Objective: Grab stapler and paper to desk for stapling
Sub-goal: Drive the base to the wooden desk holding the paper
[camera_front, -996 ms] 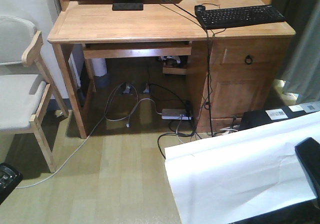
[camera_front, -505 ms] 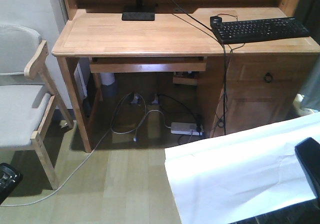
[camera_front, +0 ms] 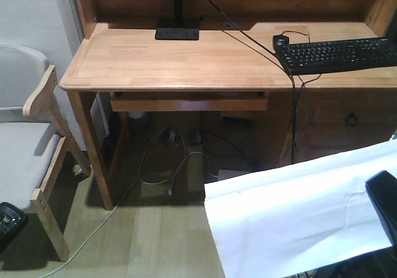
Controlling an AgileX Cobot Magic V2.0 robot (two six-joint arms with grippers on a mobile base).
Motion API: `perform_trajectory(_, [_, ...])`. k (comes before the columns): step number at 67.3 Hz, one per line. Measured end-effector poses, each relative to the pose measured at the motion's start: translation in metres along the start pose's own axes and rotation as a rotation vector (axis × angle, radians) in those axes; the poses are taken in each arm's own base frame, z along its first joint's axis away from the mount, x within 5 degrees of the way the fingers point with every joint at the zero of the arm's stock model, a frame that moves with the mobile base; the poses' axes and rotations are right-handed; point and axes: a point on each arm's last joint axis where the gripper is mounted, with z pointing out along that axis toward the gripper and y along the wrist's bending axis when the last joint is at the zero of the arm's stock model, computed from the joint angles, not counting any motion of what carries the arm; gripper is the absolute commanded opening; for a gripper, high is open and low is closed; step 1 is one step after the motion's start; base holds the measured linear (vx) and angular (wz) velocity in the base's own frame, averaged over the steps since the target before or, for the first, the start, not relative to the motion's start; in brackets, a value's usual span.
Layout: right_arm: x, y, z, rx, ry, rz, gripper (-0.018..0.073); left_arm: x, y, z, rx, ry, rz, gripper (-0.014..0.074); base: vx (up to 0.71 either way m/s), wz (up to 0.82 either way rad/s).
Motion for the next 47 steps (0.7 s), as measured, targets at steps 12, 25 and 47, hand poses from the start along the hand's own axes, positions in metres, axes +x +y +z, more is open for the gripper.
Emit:
perform_trajectory(12, [0.0000, 0.0000, 0.0000, 0.000, 0.000, 0.000, -0.0006, 0.0000, 0.0000, 0.0000, 0.000, 0.000, 0.000, -0.0007, 0.22, 0.01])
perform_trajectory(25, [0.0000, 0.0000, 0.0000, 0.000, 0.000, 0.000, -0.0006, 0.0000, 0.0000, 0.0000, 0.000, 0.000, 0.000, -0.0007, 0.20, 0.02])
perform_trajectory(47, [0.0000, 0.0000, 0.0000, 0.000, 0.000, 0.000, -0.0006, 0.0000, 0.0000, 0.0000, 0.000, 0.000, 0.000, -0.0007, 0.19, 0.04])
